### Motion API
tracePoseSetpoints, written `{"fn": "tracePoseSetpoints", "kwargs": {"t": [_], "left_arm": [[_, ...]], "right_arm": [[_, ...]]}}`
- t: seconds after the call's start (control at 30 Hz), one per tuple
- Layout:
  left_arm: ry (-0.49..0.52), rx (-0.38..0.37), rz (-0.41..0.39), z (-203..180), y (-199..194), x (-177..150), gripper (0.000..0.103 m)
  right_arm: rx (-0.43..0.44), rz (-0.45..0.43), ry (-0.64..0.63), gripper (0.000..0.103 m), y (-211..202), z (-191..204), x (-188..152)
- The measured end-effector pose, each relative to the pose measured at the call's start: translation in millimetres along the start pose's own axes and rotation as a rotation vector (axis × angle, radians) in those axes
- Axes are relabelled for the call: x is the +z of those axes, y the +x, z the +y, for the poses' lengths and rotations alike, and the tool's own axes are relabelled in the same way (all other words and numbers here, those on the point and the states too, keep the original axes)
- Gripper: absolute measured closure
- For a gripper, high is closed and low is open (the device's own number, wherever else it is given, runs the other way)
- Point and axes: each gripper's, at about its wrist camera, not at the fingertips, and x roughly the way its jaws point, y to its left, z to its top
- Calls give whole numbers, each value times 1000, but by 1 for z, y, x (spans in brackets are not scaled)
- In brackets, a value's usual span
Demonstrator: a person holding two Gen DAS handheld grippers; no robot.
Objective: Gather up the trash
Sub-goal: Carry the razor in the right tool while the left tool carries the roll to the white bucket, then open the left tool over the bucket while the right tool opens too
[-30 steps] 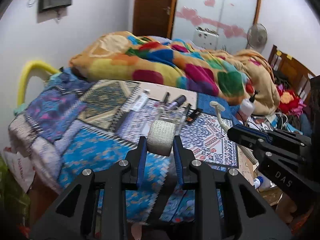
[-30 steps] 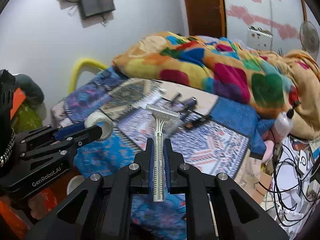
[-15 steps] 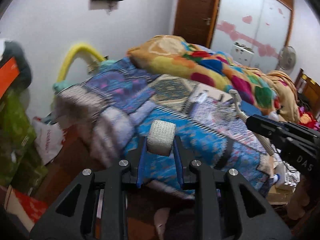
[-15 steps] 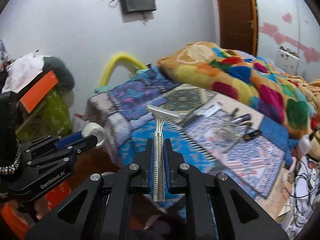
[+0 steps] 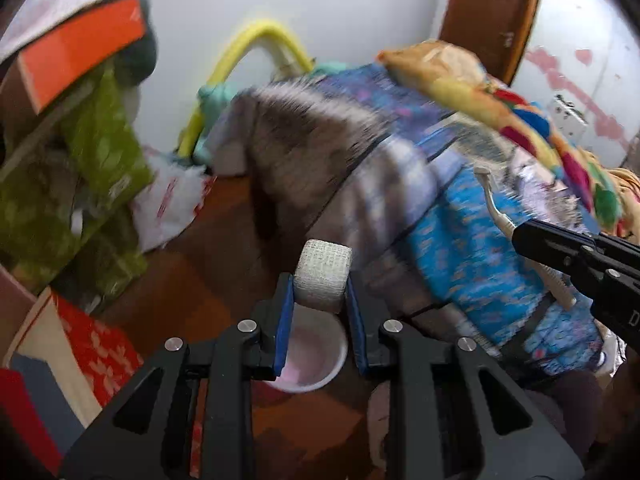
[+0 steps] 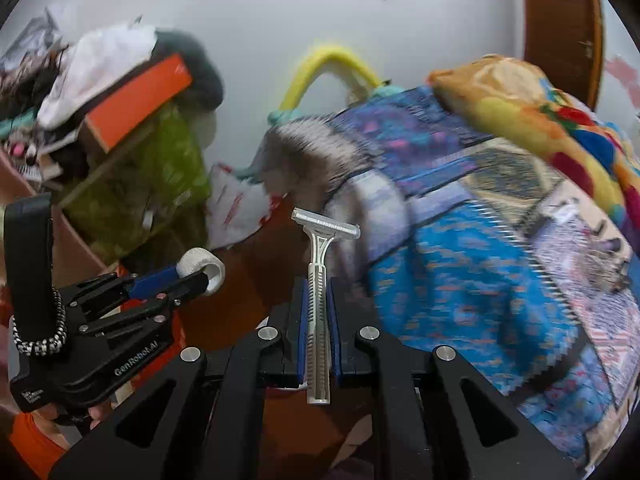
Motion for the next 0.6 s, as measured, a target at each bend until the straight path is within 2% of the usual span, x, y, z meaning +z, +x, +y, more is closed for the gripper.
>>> {"fn": "tracePoseSetpoints", "kwargs": {"t": [0.17, 0.3, 0.6], "left_arm": [[-51, 27, 98, 35, 39, -21, 77], [-85, 54, 185, 54, 80, -41, 77], [-166, 25, 378, 80, 159, -72, 77]], "right_arm": [[65, 135, -30, 94, 58, 28, -5], [83, 244, -41, 94, 102, 37, -11], [54, 431, -72, 94, 181, 48, -25]]}}
